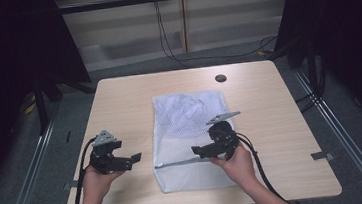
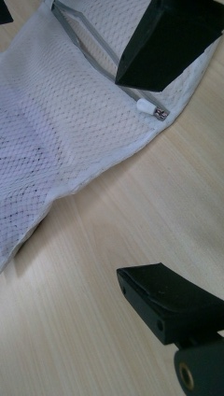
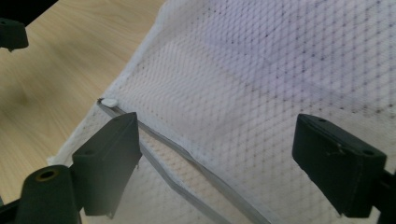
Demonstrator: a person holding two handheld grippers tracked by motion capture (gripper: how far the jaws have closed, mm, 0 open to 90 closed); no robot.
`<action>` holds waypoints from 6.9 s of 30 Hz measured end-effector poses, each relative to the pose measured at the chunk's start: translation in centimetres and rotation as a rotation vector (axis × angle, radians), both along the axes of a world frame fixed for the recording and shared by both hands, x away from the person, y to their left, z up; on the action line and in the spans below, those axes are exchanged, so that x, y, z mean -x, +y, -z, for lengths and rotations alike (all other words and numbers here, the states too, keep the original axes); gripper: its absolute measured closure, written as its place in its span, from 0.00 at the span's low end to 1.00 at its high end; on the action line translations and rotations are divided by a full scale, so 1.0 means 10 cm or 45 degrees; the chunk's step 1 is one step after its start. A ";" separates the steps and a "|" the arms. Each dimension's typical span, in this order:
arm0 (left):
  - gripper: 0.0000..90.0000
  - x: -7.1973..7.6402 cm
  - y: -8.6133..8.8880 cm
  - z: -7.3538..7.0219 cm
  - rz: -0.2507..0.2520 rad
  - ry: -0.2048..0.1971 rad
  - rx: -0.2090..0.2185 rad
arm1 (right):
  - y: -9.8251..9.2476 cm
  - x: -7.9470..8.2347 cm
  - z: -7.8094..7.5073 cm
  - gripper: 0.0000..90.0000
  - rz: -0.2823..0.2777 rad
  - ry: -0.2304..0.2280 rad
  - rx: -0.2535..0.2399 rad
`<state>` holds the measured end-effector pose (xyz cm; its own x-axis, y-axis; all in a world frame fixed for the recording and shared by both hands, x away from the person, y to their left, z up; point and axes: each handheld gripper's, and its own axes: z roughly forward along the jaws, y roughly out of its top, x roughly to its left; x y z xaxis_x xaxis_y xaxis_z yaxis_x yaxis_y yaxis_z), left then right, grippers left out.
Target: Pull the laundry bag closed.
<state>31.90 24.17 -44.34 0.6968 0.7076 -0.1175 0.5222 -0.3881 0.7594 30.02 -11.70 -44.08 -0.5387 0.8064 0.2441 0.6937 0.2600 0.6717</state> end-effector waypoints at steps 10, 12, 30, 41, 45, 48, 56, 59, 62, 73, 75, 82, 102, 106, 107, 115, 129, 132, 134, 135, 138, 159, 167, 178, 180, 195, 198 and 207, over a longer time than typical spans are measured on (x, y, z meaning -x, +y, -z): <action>0.09 0.00 0.02 0.00 -0.003 0.008 0.011 | 0.22 -0.05 0.04 0.23 -0.052 0.040 -0.066; 0.09 0.00 0.02 0.00 -0.001 0.010 0.011 | 0.26 -0.05 0.06 0.22 -0.062 0.065 -0.069; 0.10 0.02 0.04 0.00 0.008 0.017 0.015 | 0.54 -0.13 0.15 0.27 -0.147 0.144 -0.101; 0.11 0.06 0.08 0.00 0.012 0.025 0.011 | 0.70 -0.16 0.20 0.33 -0.208 0.153 -0.082; 0.11 0.08 0.09 0.01 0.006 0.030 0.009 | 0.74 -0.16 0.20 0.38 -0.221 0.151 -0.069; 0.11 0.09 0.10 0.00 0.004 0.031 0.009 | 0.77 -0.16 0.22 0.39 -0.236 0.151 -0.084; 0.11 0.12 0.12 0.02 0.004 0.037 -0.004 | 0.85 -0.18 0.26 0.45 -0.244 0.147 -0.084; 0.11 0.12 0.12 0.03 0.008 0.043 -0.004 | 0.86 -0.19 0.27 0.45 -0.240 0.159 -0.092; 0.12 0.13 0.13 0.03 -0.001 0.042 -0.008 | 0.87 -0.20 0.28 0.46 -0.229 0.175 -0.105; 0.12 0.15 0.13 0.04 0.008 0.047 -0.015 | 0.94 -0.21 0.33 0.55 -0.239 0.215 -0.118; 0.12 0.16 0.13 0.05 0.006 0.051 -0.017 | 0.96 -0.21 0.34 0.58 -0.238 0.227 -0.122; 0.13 0.16 0.14 0.05 0.011 0.051 -0.013 | 0.99 -0.23 0.39 0.62 -0.240 0.273 -0.142; 0.13 0.16 0.13 0.05 0.015 0.061 -0.026 | 1.10 -0.28 0.50 0.71 -0.230 0.363 -0.187; 0.13 0.16 0.14 0.05 0.009 0.058 -0.021 | 1.14 -0.27 0.51 0.72 -0.243 0.380 -0.186; 0.13 0.16 0.14 0.05 0.012 0.060 -0.022 | 1.15 -0.27 0.51 0.72 -0.246 0.385 -0.187; 0.12 0.17 0.16 0.06 0.011 0.065 -0.037 | 1.17 -0.26 0.47 0.77 -0.264 0.383 -0.201; 0.13 0.17 0.16 0.06 0.008 0.068 -0.038 | 1.21 -0.28 0.49 0.86 -0.279 0.410 -0.201; 0.13 0.17 0.16 0.06 0.007 0.069 -0.038 | 1.22 -0.29 0.51 0.87 -0.270 0.415 -0.200; 0.13 0.17 0.16 0.06 0.008 0.067 -0.039 | 1.23 -0.29 0.51 0.89 -0.262 0.413 -0.191; 0.13 0.17 0.16 0.06 0.008 0.067 -0.039 | 1.23 -0.29 0.52 0.90 -0.265 0.409 -0.191; 0.13 0.17 0.15 0.06 0.003 0.069 -0.029 | 1.22 -0.29 0.53 0.94 -0.267 0.416 -0.190; 0.12 0.17 -0.04 0.09 0.071 0.122 0.005 | 1.03 -0.30 0.36 0.96 -0.253 0.410 -0.298; 0.11 0.16 -0.14 0.12 0.109 0.163 0.050 | 0.98 -0.29 0.33 0.96 -0.255 0.389 -0.317; 0.15 0.15 -0.25 0.17 0.156 0.263 0.136 | 0.96 -0.27 0.28 0.96 -0.246 0.361 -0.327; 0.14 0.15 -0.27 0.19 0.161 0.270 0.147 | 0.95 -0.27 0.27 0.96 -0.247 0.361 -0.327; 0.14 0.13 -0.41 0.28 0.189 0.358 0.193 | 0.93 -0.26 0.22 0.96 -0.253 0.336 -0.333; 0.14 0.12 -0.43 0.29 0.189 0.368 0.201 | 0.93 -0.26 0.20 0.96 -0.258 0.329 -0.332; 0.19 0.11 -0.48 0.31 0.212 0.391 0.244 | 0.93 -0.26 0.17 0.96 -0.254 0.322 -0.336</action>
